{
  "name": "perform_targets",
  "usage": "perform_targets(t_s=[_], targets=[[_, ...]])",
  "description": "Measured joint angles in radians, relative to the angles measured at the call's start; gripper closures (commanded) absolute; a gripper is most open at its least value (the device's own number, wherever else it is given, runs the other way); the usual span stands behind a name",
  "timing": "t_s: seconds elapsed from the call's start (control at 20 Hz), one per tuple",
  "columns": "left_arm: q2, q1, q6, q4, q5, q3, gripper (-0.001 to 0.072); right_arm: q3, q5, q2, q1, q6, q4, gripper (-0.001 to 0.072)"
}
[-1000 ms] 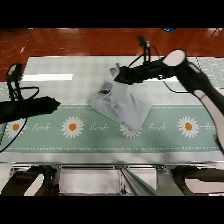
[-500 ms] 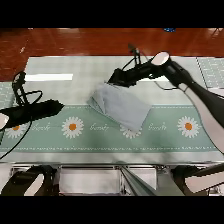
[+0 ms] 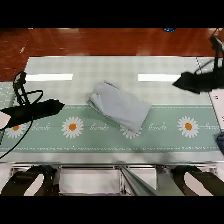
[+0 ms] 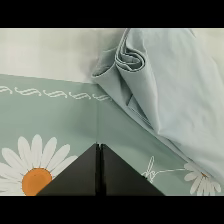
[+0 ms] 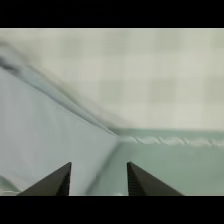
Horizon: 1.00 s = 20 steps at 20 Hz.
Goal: Fold the shirts.
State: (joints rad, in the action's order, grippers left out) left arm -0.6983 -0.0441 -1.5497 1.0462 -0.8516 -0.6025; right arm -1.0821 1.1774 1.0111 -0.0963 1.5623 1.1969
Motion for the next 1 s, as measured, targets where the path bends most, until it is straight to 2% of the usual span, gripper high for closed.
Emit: perform_targets(t_s=[0.15,0.3,0.4,0.7,0.95,1.0], targets=[[0.0,0.0,0.0,-0.001,0.005,0.0,0.0692,0.287,-0.117,-0.128,-0.023,0.077,0.006,0.0305],[0.0,0.0,-0.002,-0.001,0.005,0.001,0.0692,0.497,-0.235,-0.151,-0.03,0.087,-0.14,0.0305],[0.0,0.0,-0.001,-0.001,0.006,0.001,0.0692,0.579,-0.288,-0.116,-0.032,0.048,-0.255,0.0305],[0.0,0.0,-0.001,-0.008,0.006,0.001,0.0692,0.637,-0.323,0.087,0.002,-0.158,-0.576,0.0305],[-0.001,0.0,-0.001,-0.03,0.006,0.001,0.0692,0.535,-0.326,0.281,0.135,-0.225,-0.69,0.0315],[-0.001,0.0,-0.001,-0.031,0.006,0.001,0.0692,0.498,-0.325,0.318,0.163,-0.23,-0.701,0.0433]])
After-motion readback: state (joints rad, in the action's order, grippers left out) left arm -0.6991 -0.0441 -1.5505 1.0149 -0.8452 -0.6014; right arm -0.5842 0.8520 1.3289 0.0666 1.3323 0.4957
